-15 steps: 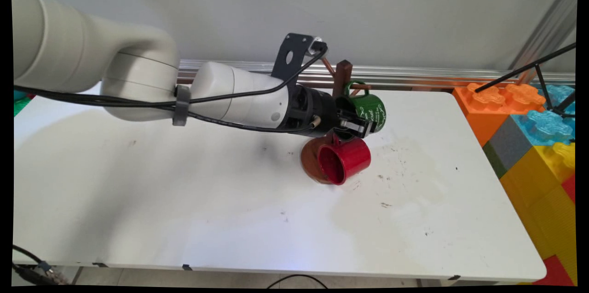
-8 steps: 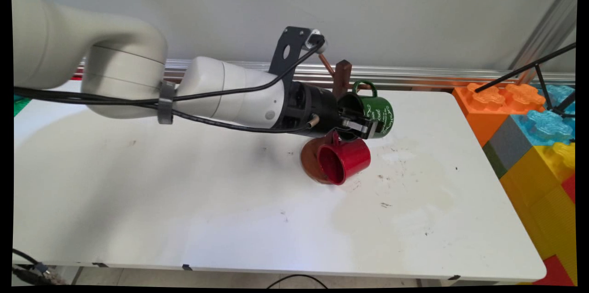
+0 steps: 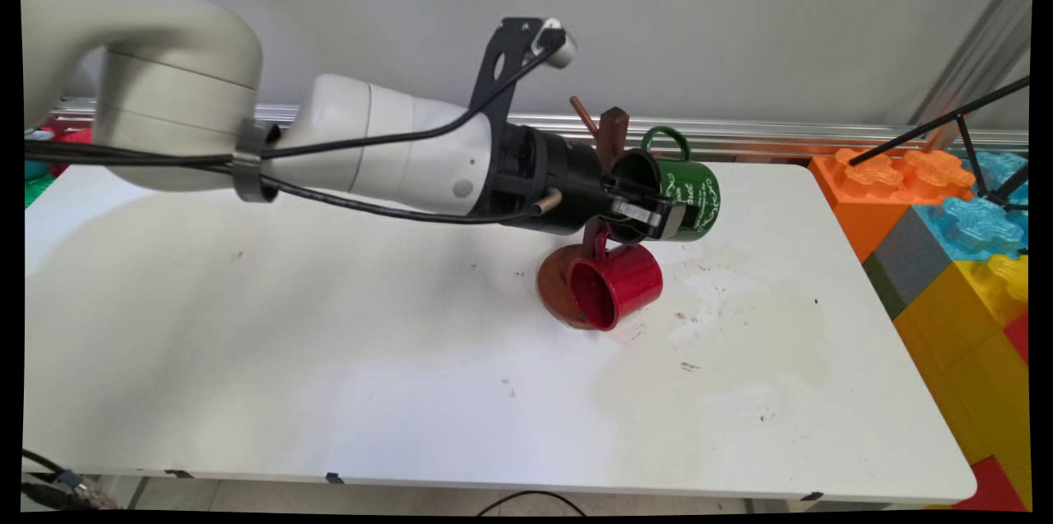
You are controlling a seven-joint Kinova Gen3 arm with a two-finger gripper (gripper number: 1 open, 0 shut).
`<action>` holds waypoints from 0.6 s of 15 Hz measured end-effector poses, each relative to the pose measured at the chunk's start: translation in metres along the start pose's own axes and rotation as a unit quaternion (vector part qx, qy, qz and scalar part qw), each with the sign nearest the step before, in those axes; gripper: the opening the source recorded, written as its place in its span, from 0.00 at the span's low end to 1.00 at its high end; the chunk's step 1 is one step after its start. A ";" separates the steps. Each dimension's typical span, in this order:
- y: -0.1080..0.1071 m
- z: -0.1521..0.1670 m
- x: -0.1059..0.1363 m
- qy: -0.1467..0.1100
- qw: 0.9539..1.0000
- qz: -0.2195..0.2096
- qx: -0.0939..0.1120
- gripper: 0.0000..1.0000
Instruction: Place the picked object on the table
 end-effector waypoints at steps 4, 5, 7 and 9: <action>0.002 -0.015 0.010 -0.001 1.000 0.013 -0.002 0.00; 0.002 -0.018 0.012 -0.002 1.000 0.016 -0.002 0.00; 0.013 -0.038 0.024 -0.013 0.999 0.027 -0.043 0.00; 0.007 -0.054 0.032 -0.025 0.998 0.041 -0.035 0.00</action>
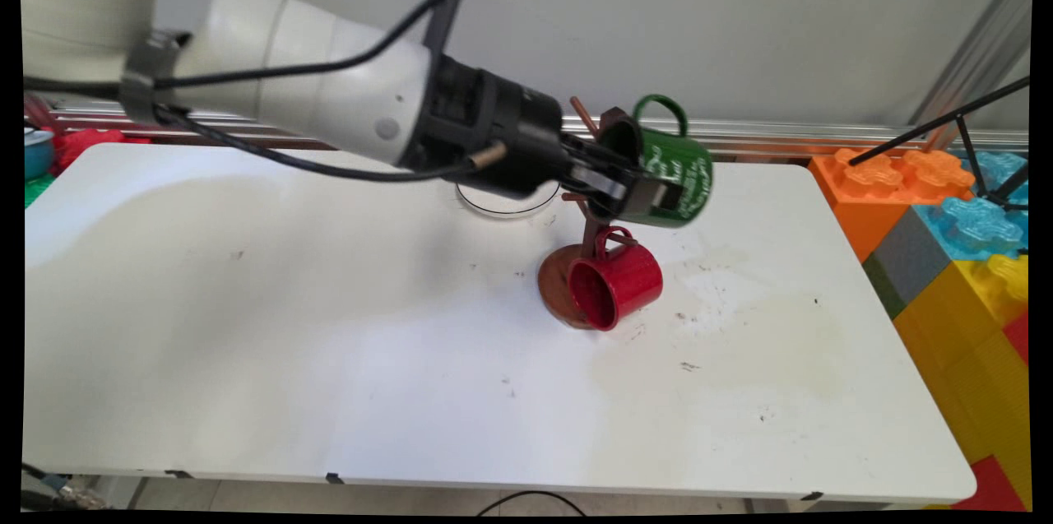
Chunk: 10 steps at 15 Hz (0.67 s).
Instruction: Place the picked object on the table
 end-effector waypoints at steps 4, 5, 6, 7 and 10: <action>-0.017 -0.036 0.010 -0.018 0.999 0.027 0.007 0.00; -0.021 -0.045 0.011 -0.023 0.999 0.034 0.008 0.00; -0.025 -0.054 0.012 -0.027 0.999 0.041 0.007 0.00; -0.029 -0.063 0.013 -0.031 0.998 0.050 0.006 0.00; -0.042 -0.086 0.013 -0.051 0.995 0.086 0.007 0.00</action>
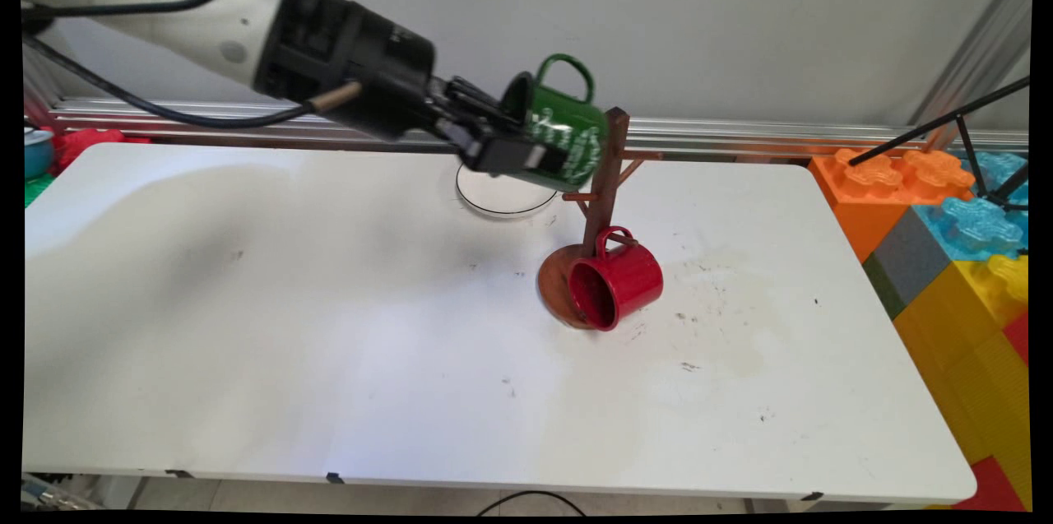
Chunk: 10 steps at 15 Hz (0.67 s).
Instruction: Place the picked object on the table
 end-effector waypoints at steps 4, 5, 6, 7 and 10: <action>-0.020 -0.021 -0.006 -0.039 0.998 0.045 0.015 0.00; -0.028 -0.027 -0.009 -0.057 0.996 0.059 0.023 0.00; -0.036 -0.032 -0.012 -0.076 0.994 0.072 0.032 0.00; -0.043 -0.036 -0.014 -0.093 0.992 0.082 0.039 0.00; -0.062 -0.042 -0.020 -0.143 0.982 0.111 0.057 0.00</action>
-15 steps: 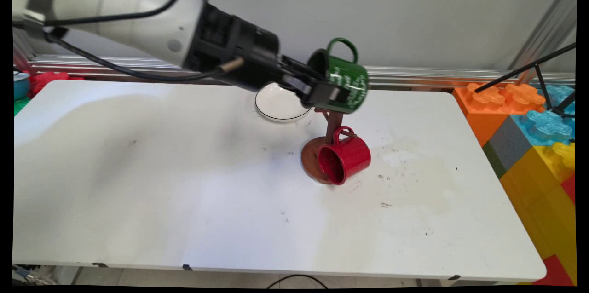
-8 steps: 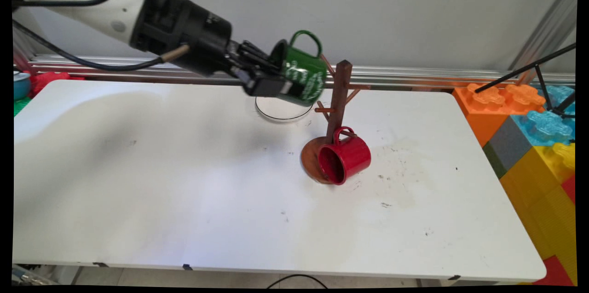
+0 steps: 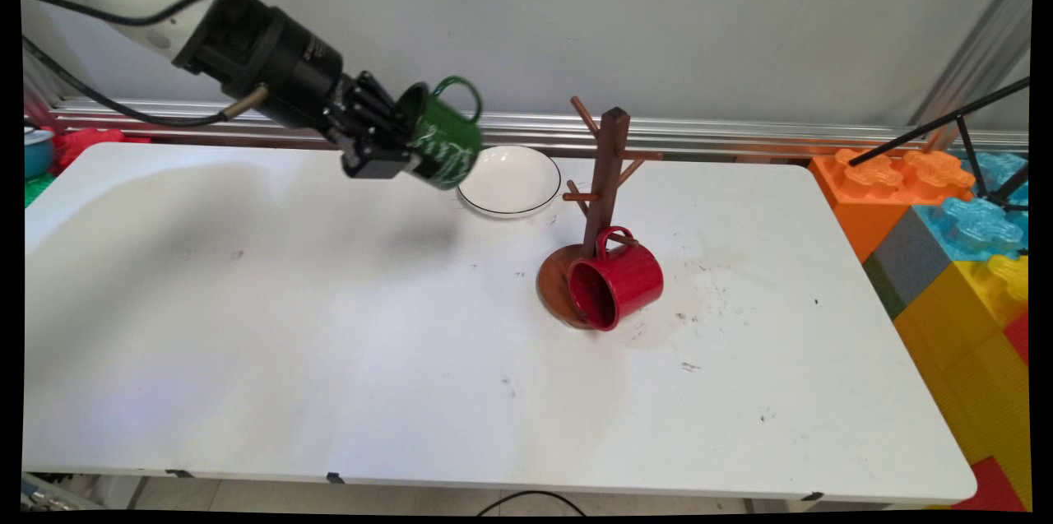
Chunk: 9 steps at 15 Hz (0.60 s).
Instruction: Place the picked object on the table
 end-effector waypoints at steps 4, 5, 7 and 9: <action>-0.018 0.012 -0.008 -0.064 0.997 0.046 0.016 0.00; -0.022 0.019 -0.009 -0.083 0.995 0.058 0.017 0.00; -0.028 0.035 -0.011 -0.115 0.990 0.078 0.016 0.00; -0.030 0.049 -0.011 -0.137 0.986 0.090 0.014 0.00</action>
